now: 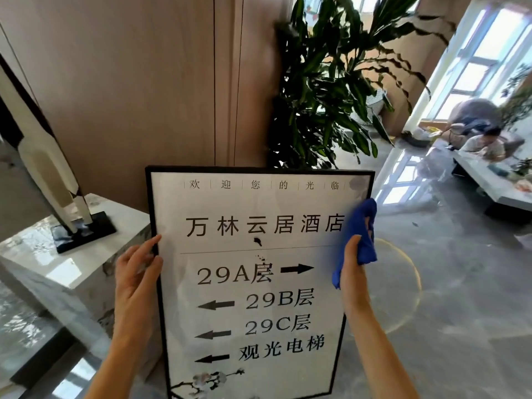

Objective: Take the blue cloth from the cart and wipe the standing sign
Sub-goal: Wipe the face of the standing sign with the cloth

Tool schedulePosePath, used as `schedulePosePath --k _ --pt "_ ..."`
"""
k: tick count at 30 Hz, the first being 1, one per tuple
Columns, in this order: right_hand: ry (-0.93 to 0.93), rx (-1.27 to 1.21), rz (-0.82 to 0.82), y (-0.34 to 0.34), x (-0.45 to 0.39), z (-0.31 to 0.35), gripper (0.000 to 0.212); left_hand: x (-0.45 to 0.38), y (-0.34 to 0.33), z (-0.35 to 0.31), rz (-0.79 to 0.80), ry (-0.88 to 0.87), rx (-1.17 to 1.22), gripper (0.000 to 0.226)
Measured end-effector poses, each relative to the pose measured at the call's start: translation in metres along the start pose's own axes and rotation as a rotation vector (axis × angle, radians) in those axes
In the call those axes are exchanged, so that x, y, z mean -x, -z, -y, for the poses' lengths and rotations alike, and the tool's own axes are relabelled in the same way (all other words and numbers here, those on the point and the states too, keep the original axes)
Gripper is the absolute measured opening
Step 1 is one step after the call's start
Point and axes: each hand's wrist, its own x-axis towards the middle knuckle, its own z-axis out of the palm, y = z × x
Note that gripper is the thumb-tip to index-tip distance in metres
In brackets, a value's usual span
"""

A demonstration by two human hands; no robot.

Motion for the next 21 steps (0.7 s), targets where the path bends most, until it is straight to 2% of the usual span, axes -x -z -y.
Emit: schedulePosePath --k 2,4,8,13,17,21 --pt "0.149 0.067 -0.062 -0.009 -0.003 -0.015 0.055 0.0 -0.001 0.008 0.076 0.029 0.001 0.036" --pt "0.265 0.252 -0.107 -0.02 -0.003 -0.021 0.057 0.002 -0.004 0.016 0.128 0.067 0.045 0.043" --pt "0.492 0.484 -0.143 -0.04 0.0 -0.036 0.057 -0.002 -0.004 0.032 0.143 0.023 -0.014 0.05" --pt "0.63 0.654 -0.211 -0.043 -0.015 -0.053 0.061 -0.016 -0.002 0.035 0.138 -0.122 -0.178 0.044" --pt "0.735 0.753 -0.248 -0.032 -0.031 -0.061 0.059 -0.029 -0.004 0.032 0.17 -0.253 -0.278 0.049" --pt "0.839 0.833 -0.292 -0.027 -0.047 -0.062 0.06 -0.036 -0.006 0.043 0.171 -0.273 -0.266 0.043"
